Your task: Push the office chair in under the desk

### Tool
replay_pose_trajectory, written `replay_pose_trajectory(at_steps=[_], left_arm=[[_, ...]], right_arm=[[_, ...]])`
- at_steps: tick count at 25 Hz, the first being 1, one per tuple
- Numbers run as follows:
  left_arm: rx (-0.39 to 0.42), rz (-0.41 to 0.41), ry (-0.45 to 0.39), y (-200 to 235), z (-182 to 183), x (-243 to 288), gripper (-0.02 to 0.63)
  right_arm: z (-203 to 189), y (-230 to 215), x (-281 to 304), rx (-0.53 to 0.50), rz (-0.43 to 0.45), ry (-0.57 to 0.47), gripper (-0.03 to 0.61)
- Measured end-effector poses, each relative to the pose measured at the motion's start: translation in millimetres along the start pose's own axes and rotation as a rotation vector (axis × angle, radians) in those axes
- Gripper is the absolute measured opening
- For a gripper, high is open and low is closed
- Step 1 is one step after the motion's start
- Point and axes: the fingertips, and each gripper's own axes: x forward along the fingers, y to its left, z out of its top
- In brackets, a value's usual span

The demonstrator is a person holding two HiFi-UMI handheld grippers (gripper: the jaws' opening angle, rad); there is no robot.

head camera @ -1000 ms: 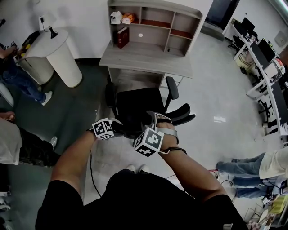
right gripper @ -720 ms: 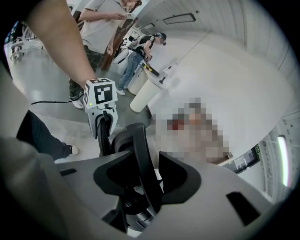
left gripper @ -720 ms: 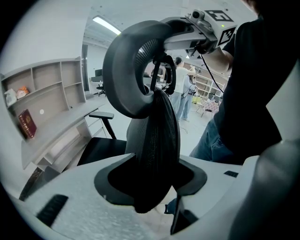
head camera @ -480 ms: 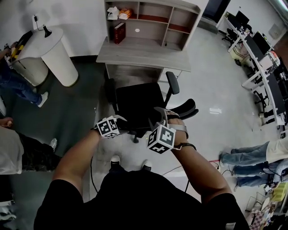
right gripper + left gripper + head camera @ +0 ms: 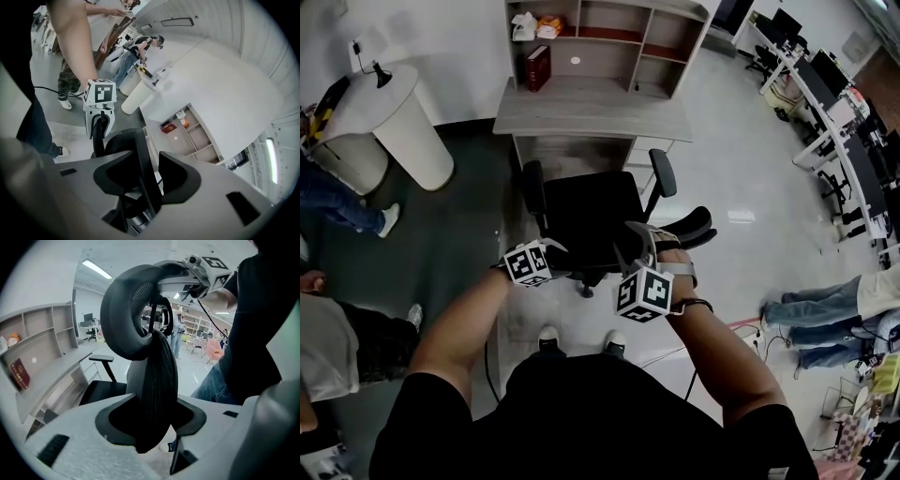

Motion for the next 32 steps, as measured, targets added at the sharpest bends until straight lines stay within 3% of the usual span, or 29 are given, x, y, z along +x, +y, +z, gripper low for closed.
replay_pose_trajectory(at_steps=[8,14,19,25,32], left_arm=[[0.031,-0.072,0.008,7,-8,-13,0.199],[0.025,-0.09,-0.013,10,-10,-12,0.206],[0.041,-0.102,-0.011,9,-9,-9,0.206],[0.034,-0.087,-0.004,6,-13,-8,0.207],[0.021,-0.075,0.004,3,-8,-5,0.209]], right_arm=[[16,-1,15,-0.009,-0.012,-0.001,0.178],[12,1,33,-0.034,0.006,0.062,0.186],[10,7,26,0.004,0.081,0.068,0.187],[8,4,-3,0.097,0.216,-0.044,0.25],[-21,-15,-42,0.161,0.278,-0.159,0.27]])
